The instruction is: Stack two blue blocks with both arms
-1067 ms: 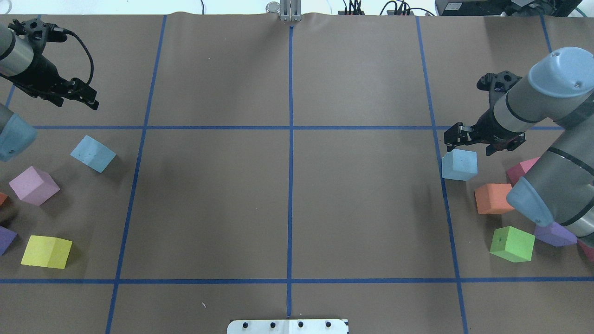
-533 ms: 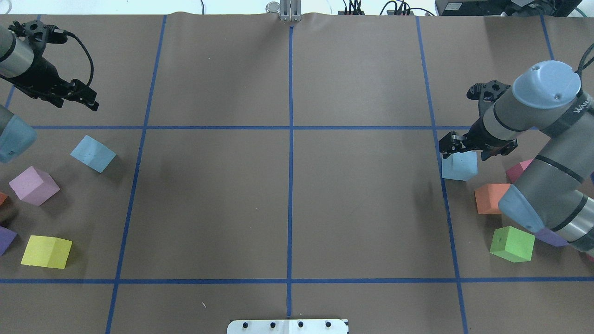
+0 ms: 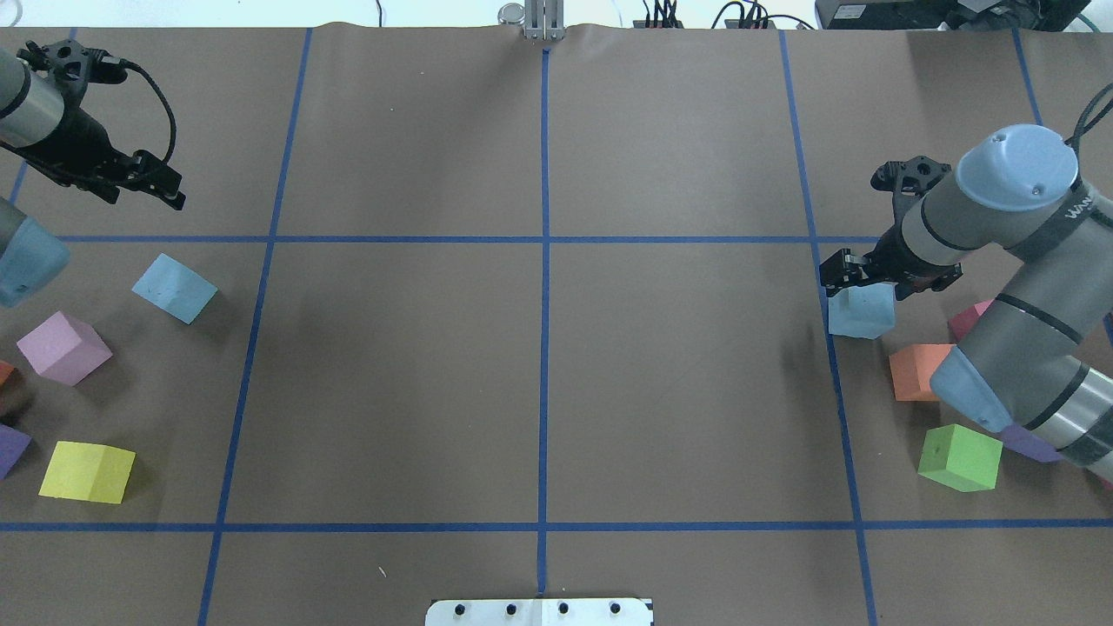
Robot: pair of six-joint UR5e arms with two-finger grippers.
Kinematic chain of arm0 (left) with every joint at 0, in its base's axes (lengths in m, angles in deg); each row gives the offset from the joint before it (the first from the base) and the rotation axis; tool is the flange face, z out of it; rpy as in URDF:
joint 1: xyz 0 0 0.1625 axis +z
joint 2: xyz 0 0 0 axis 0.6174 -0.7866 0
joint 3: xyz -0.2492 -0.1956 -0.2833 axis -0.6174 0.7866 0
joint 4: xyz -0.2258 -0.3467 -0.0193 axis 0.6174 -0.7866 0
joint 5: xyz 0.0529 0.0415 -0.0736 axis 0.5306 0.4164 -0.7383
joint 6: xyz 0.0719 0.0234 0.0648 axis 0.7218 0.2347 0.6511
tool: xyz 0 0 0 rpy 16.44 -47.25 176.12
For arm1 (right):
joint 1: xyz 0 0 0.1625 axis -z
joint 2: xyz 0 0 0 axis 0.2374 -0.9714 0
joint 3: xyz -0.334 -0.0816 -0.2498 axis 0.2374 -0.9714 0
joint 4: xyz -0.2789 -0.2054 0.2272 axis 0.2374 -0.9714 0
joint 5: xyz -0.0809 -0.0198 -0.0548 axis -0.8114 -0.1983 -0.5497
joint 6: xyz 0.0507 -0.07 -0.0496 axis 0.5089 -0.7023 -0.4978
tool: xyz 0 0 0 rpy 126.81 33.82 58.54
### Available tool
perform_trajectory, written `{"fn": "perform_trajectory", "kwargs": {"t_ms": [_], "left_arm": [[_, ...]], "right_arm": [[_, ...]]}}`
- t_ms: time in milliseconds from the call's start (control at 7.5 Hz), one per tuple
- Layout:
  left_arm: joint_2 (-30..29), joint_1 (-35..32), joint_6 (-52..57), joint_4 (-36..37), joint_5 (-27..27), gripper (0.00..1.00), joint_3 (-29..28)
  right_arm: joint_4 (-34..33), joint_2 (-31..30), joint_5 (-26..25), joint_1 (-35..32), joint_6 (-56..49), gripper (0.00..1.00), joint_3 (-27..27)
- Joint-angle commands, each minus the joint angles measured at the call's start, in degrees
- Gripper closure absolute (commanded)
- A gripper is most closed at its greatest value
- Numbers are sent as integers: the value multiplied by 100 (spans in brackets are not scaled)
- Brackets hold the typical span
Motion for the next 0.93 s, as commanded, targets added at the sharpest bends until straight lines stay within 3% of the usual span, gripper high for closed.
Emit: {"fn": "perform_trajectory", "kwargs": {"t_ms": [0, 400, 800], "left_arm": [[21, 58, -46, -7, 9, 1, 26], [275, 242, -249, -628, 228, 1, -8], [355, 278, -257, -762, 281, 1, 9]], "right_arm": [[65, -67, 4, -2, 23, 0, 12], [74, -155, -5, 7, 50, 0, 48], [335, -190, -31, 155, 347, 0, 13]]}}
